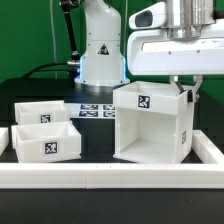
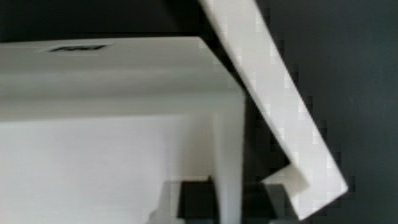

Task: Assemble drawer

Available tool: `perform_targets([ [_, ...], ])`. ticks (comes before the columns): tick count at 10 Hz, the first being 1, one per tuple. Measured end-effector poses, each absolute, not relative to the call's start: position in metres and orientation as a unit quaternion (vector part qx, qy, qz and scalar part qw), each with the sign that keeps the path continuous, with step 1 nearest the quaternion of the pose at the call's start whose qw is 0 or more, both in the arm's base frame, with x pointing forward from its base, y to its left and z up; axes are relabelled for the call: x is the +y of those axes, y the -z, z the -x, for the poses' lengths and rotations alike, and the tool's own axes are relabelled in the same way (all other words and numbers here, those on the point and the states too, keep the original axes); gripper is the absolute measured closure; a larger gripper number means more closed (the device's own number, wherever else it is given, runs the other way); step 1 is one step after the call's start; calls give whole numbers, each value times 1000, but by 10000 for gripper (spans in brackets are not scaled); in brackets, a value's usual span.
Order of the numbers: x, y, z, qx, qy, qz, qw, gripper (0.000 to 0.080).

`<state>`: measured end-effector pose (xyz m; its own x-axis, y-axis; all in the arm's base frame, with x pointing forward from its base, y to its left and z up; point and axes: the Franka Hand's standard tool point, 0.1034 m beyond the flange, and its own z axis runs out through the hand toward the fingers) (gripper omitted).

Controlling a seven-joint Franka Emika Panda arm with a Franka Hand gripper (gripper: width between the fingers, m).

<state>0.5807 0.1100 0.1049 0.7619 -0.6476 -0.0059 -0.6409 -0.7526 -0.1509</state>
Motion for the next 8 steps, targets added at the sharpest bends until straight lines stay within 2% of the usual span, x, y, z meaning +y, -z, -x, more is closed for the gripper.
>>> perform_targets([
  [8, 109, -107, -587, 543, 3, 835, 91, 761],
])
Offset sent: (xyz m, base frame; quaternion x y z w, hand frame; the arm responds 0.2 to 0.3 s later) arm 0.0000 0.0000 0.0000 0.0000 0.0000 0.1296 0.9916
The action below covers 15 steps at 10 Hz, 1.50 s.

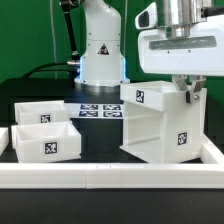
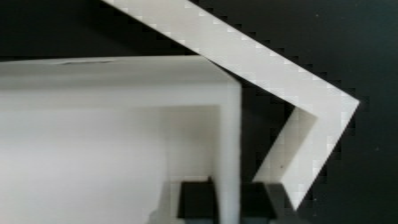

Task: Assemble drawer

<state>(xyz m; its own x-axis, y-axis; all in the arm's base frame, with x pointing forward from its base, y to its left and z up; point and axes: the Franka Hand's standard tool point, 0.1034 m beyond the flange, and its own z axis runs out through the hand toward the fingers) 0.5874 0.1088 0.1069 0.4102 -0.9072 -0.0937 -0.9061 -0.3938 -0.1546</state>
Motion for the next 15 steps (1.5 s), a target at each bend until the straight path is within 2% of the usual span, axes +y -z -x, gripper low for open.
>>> perform_targets([
  [3, 104, -104, -589, 650, -22, 752, 108, 761],
  [15, 106, -101, -643, 654, -27, 747, 116, 758],
])
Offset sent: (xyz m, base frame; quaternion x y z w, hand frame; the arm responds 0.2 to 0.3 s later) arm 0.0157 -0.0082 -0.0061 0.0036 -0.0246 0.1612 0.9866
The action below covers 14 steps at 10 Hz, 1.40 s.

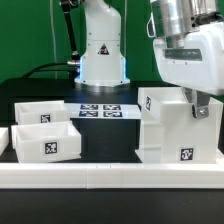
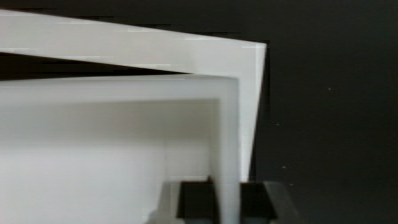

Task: Assemble drawer

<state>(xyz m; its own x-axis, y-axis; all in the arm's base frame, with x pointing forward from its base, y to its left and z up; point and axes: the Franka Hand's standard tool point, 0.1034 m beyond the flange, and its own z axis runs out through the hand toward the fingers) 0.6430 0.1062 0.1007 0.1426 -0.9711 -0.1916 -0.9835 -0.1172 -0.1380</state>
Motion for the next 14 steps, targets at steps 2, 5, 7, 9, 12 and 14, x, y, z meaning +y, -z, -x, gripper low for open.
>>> perform_targets([
  [2, 106, -101, -642, 652, -28, 749, 114, 758],
  [5, 107, -101, -642, 650, -28, 750, 114, 383],
  [7, 106, -103, -642, 639, -26, 761, 115, 222],
  [9, 94, -124, -636, 579, -30, 807, 112, 167],
  [12, 66, -144, -634, 480, -22, 870, 111, 150],
  [14, 64, -144, -634, 475, -18, 873, 112, 151],
])
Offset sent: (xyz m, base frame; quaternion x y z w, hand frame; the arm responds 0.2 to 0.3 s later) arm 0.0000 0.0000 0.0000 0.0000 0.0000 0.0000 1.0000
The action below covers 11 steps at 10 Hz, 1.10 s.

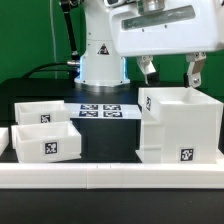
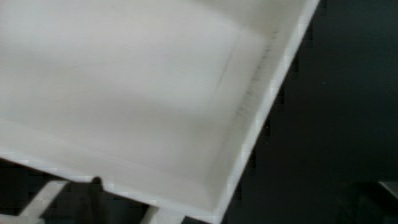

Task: Assemble drawer

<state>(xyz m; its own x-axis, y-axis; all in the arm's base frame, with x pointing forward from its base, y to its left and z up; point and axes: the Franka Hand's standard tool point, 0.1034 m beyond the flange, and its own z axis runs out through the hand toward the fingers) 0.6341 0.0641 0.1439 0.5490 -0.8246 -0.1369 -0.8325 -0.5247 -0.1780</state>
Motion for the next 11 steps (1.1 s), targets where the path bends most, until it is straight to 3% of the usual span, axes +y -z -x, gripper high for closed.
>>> perform_targets([
  [3, 63, -143, -634, 422, -11, 900, 112, 151],
  [5, 50, -141, -632, 246, 12, 966, 84, 151],
  [10, 42, -141, -634, 52, 33, 995, 79, 151],
  [11, 36, -140, -633, -40, 46, 996, 64, 151],
])
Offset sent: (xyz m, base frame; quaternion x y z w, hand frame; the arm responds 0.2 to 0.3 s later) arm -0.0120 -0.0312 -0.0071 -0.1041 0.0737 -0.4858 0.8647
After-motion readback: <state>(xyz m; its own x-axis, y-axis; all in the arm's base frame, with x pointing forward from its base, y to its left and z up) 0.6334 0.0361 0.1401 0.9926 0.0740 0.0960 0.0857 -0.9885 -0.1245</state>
